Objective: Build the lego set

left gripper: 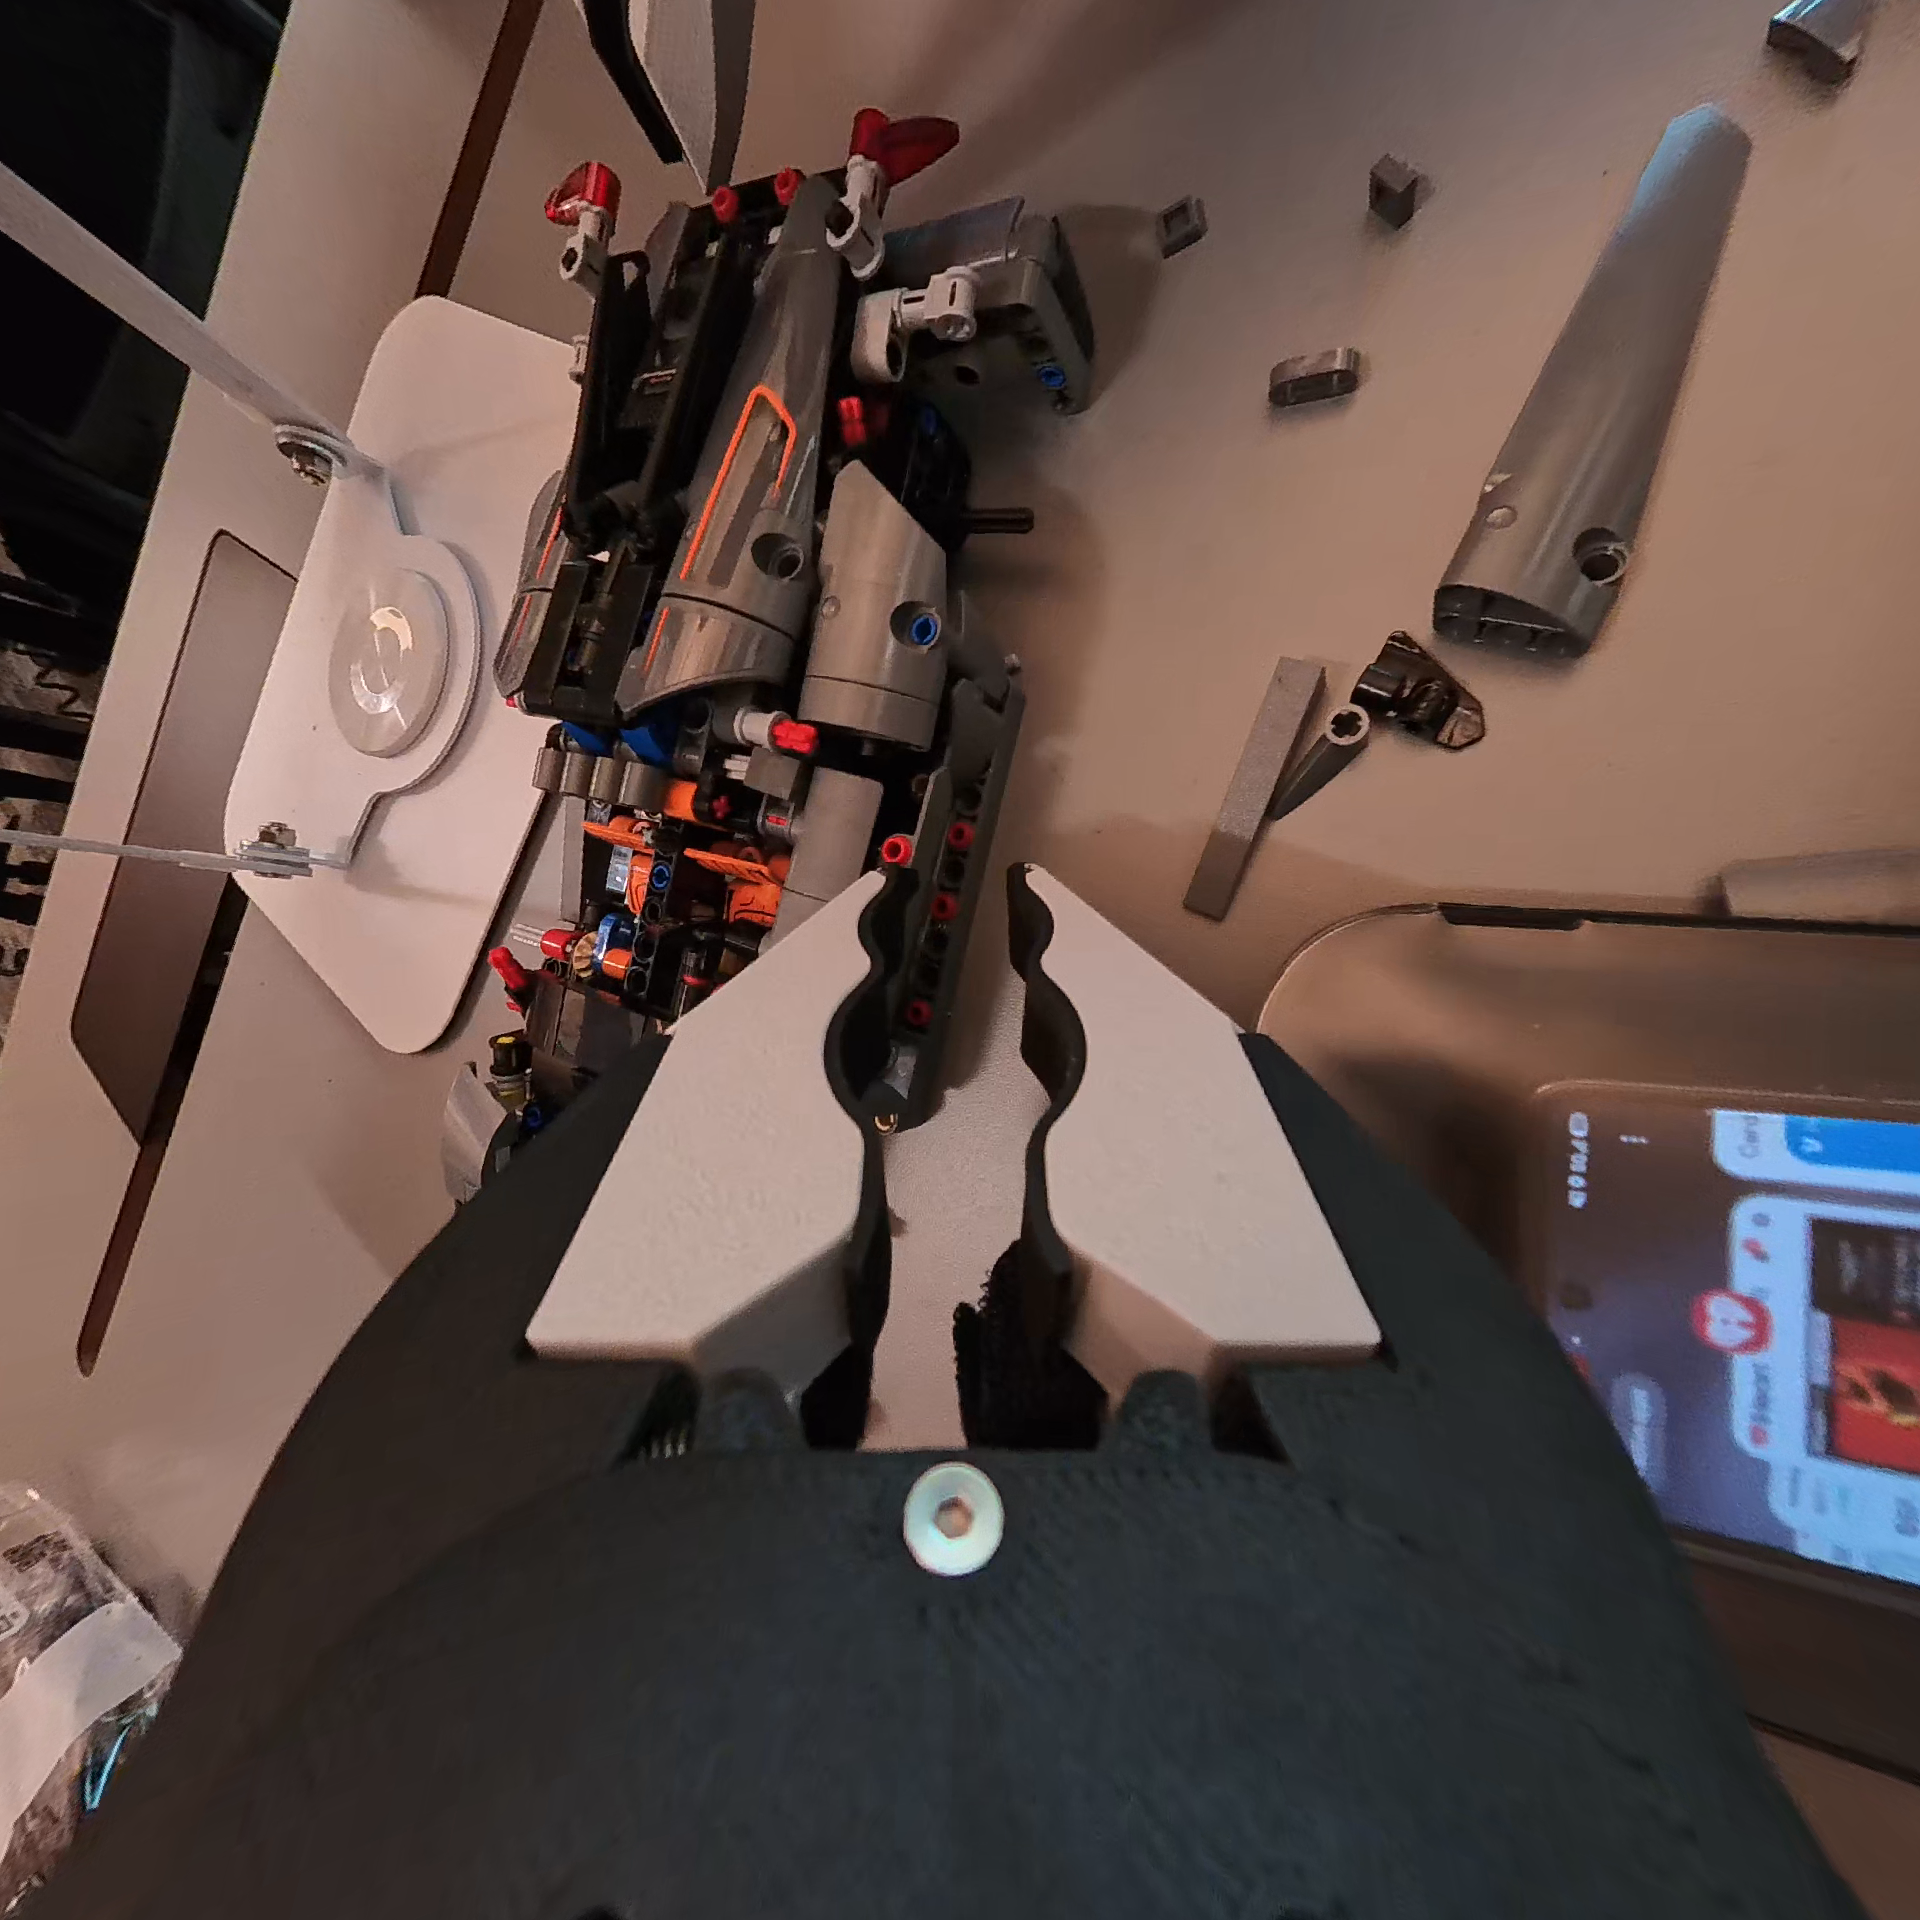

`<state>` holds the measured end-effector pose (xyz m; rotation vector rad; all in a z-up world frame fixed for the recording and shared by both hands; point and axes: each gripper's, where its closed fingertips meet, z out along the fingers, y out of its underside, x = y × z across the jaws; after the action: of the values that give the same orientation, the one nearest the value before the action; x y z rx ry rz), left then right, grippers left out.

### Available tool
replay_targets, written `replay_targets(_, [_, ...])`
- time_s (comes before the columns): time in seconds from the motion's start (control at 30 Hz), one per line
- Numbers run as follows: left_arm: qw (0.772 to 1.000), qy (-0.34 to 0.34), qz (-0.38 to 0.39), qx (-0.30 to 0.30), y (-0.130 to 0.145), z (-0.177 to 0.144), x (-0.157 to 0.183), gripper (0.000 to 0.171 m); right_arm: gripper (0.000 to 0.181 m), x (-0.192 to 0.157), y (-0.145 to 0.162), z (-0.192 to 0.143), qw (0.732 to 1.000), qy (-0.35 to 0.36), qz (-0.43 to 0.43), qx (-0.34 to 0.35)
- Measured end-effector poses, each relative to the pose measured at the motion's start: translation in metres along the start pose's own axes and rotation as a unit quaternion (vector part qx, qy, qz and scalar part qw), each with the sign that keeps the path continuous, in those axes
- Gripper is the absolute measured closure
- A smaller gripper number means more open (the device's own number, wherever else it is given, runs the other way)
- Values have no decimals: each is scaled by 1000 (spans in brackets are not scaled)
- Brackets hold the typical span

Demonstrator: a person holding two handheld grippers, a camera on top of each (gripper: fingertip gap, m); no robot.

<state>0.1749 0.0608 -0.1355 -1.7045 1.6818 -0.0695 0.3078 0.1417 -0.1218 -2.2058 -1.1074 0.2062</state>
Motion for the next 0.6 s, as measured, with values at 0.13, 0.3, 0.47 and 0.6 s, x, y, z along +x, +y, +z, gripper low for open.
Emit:
replay_targets(0.13, [1000,-10,2,7,-3,-5,-4,155,172,0,0,0,1000,-1,0,1])
replay_targets(0.3, [1000,-22,-9,20,-7,-7,-16,141,171,1,-1,-2,1000,-1,1,3])
replay_targets(0.47, [1000,-21,-7,-10,3,3,-21,136,171,-2,0,1,1000,-4,-2,-1])
replay_targets(0.6, [999,-29,-6,-20,6,7,-22,143,172,-2,0,1,1000,-4,-4,-1])
